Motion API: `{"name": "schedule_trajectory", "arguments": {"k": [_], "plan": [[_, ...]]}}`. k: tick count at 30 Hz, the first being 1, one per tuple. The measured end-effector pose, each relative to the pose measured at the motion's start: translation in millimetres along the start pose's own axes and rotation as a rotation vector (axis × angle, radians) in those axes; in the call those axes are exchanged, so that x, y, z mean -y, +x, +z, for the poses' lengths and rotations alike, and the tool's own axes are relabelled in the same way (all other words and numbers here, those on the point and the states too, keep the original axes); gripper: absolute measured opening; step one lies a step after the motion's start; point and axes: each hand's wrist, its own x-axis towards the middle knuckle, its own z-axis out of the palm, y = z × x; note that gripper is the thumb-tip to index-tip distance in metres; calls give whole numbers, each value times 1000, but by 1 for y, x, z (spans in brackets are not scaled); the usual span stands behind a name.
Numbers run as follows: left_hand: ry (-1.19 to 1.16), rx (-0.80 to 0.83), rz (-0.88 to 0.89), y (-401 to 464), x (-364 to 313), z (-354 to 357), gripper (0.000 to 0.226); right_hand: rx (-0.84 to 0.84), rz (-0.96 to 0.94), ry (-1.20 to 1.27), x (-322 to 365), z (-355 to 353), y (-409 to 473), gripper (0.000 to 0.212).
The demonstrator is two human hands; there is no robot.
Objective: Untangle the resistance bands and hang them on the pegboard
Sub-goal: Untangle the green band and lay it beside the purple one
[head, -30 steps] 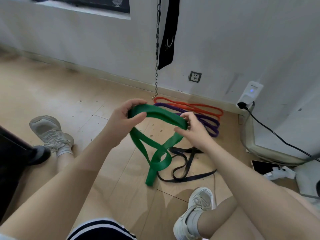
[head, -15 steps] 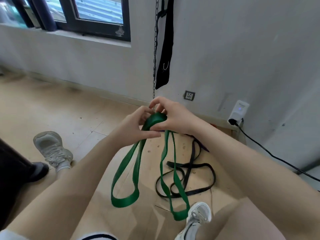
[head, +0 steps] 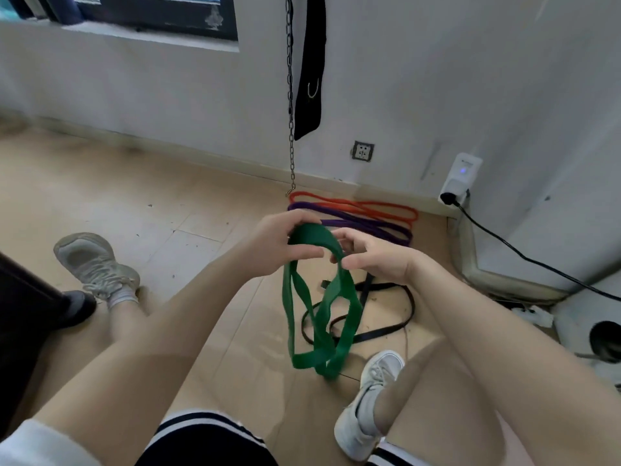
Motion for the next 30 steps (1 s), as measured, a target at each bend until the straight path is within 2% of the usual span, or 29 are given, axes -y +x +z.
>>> {"name": "schedule_trajectory", "arguments": {"k": [3, 6, 8, 12, 16, 18, 23, 30], "plan": [[-196, -82, -39, -5, 9, 4, 30, -135, -46, -132, 11, -9, -6, 59], [-423, -188, -52, -8, 11, 6, 26, -328, -234, -116, 36, -13, -12, 41], [-517, -210, -8, -9, 6, 5, 25, -387, -347, -123, 55, -13, -16, 32], [-606, -227, 92, -6, -7, 5, 28, -395, -475, -121, 87, -6, -19, 29], [-700, -294, 116, 2, -17, 8, 27, -470, -502, -68, 96, 0, -13, 25], [-736, -311, 123, 6, -20, 9, 29, -453, -496, -9, 93, 1, -10, 25], [-747, -315, 93, 13, -17, 5, 29, -421, -505, 153, 80, 11, -1, 30], [-484, -364, 34, 18, -4, 1, 28, -550, -404, 212, 70, 18, 13, 23]]}}
